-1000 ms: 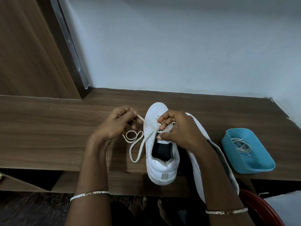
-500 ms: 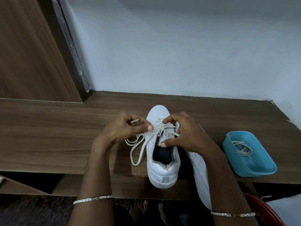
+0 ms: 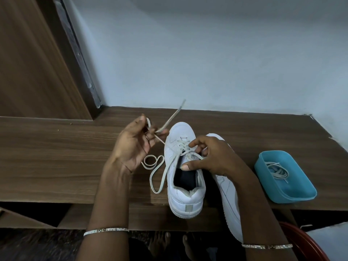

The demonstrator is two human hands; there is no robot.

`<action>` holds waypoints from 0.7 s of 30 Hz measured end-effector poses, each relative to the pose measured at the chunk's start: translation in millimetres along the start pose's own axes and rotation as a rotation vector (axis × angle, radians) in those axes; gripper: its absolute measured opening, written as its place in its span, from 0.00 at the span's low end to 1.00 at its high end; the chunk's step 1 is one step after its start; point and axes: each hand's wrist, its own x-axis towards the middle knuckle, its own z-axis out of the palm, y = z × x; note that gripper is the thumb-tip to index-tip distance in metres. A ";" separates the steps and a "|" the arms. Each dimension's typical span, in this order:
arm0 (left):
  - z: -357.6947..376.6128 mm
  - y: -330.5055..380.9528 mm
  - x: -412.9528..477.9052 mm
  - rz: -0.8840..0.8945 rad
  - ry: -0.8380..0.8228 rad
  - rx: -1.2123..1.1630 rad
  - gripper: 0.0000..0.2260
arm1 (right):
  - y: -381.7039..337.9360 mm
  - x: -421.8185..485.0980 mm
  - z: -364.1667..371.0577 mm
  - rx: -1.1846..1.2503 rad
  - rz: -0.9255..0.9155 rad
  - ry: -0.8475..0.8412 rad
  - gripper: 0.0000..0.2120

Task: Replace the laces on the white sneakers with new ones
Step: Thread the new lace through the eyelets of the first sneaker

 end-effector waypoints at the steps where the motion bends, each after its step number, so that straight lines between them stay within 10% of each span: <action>1: -0.9 1.1 0.9 0.000 0.015 -0.086 0.09 | 1.2 0.3 -0.1 0.004 0.009 0.003 0.30; 7: -12.2 8.6 -3.4 0.190 0.266 0.665 0.14 | 1.9 0.6 -1.3 0.005 -0.003 0.018 0.26; 12: -6.3 1.7 -9.0 -0.093 -0.158 1.212 0.13 | 0.9 2.4 0.9 0.003 -0.033 0.032 0.33; 21: -5.6 -2.8 -8.7 -0.007 -0.143 0.922 0.07 | 4.1 0.6 0.7 0.099 0.028 -0.016 0.39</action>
